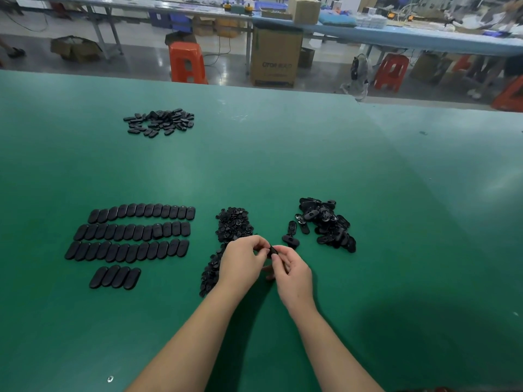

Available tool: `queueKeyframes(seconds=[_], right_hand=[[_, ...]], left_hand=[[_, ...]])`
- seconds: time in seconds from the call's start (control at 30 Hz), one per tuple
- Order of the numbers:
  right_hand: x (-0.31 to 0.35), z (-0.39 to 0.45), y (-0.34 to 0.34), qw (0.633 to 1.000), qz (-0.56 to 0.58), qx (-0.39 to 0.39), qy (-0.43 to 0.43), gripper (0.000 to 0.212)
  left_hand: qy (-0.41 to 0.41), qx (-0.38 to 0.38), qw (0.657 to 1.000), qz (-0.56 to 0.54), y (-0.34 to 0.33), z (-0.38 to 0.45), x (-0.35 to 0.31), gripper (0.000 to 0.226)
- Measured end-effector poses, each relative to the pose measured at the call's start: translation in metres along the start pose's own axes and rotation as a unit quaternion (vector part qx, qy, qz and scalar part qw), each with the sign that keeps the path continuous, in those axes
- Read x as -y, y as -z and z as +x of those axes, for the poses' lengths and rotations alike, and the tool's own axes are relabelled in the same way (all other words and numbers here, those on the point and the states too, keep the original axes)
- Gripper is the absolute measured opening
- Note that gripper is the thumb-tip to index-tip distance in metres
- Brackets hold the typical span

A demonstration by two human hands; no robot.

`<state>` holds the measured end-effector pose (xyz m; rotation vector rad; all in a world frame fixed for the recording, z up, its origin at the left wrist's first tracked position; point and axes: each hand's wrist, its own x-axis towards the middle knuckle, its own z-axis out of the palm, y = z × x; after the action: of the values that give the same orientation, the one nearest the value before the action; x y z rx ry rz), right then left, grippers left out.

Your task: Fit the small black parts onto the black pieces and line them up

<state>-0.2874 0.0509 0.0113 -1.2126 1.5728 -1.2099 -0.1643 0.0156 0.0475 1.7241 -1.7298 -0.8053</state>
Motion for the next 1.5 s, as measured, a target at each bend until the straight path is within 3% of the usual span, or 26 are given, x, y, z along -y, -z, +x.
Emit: queueKeyframes(seconds=[0.2, 0.3, 0.4, 0.57, 0.87, 1.07, 1.5], right_hand=[[0.0, 0.001, 0.002, 0.999, 0.032, -0.001, 0.001, 0.031], [-0.001, 0.002, 0.002, 0.998, 0.056, -0.004, -0.003, 0.029], [-0.002, 0.002, 0.002, 0.998, 0.063, -0.012, -0.004, 0.021], [-0.004, 0.003, 0.002, 0.998, 0.051, -0.021, 0.0, 0.013], [-0.008, 0.004, 0.001, 0.999, 0.033, -0.024, -0.002, 0.016], [-0.009, 0.005, 0.001, 0.999, 0.033, -0.026, -0.012, 0.018], [-0.009, 0.006, 0.003, 1.0, 0.021, -0.023, 0.003, 0.022]], left_hand=[[-0.012, -0.036, 0.999, 0.002, 0.0, 0.003, -0.001, 0.012], [0.023, 0.012, 0.999, -0.043, 0.002, 0.008, 0.0, 0.025], [0.054, 0.043, 0.992, -0.11, 0.001, 0.01, 0.001, 0.013], [0.066, 0.048, 0.979, -0.188, -0.005, 0.006, 0.002, 0.012], [0.057, 0.028, 0.991, -0.117, -0.004, 0.0, -0.004, 0.013], [-0.009, -0.021, 1.0, 0.019, -0.009, -0.007, -0.01, 0.006], [-0.028, -0.083, 0.996, 0.003, -0.022, -0.012, -0.008, 0.007]])
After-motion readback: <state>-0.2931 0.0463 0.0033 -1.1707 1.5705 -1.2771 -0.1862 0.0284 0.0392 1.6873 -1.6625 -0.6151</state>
